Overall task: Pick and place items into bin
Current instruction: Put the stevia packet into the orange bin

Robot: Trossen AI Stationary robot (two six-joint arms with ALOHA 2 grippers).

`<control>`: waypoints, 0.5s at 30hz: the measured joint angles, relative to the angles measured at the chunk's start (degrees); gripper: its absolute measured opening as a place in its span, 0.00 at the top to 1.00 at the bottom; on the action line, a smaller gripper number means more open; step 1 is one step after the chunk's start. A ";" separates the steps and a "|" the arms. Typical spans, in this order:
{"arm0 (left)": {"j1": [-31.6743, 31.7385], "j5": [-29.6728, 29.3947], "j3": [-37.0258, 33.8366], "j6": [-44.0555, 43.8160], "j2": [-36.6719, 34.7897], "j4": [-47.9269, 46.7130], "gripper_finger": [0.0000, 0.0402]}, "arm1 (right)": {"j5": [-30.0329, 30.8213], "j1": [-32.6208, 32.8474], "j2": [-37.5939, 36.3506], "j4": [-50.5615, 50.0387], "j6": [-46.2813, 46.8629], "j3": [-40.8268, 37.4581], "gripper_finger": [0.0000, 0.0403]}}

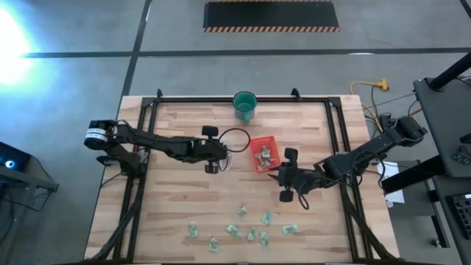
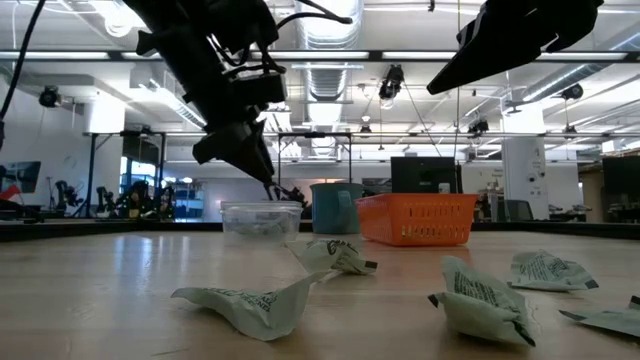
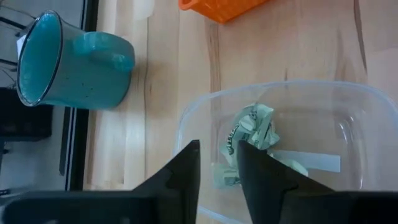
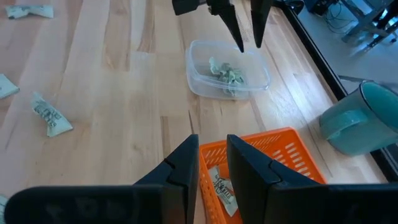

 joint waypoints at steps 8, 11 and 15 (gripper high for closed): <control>-2.27 0.04 0.00 -2.85 -0.81 -3.03 0.73 | -15.33 0.27 0.00 0.06 5.10 -0.86 0.82; -4.01 0.05 0.00 -4.30 -1.80 -3.73 0.73 | -20.58 1.14 0.00 0.05 10.66 -2.09 0.82; -6.58 0.00 -0.12 -5.64 -2.74 -3.97 0.73 | -23.33 4.39 0.00 -0.09 16.94 -4.39 0.82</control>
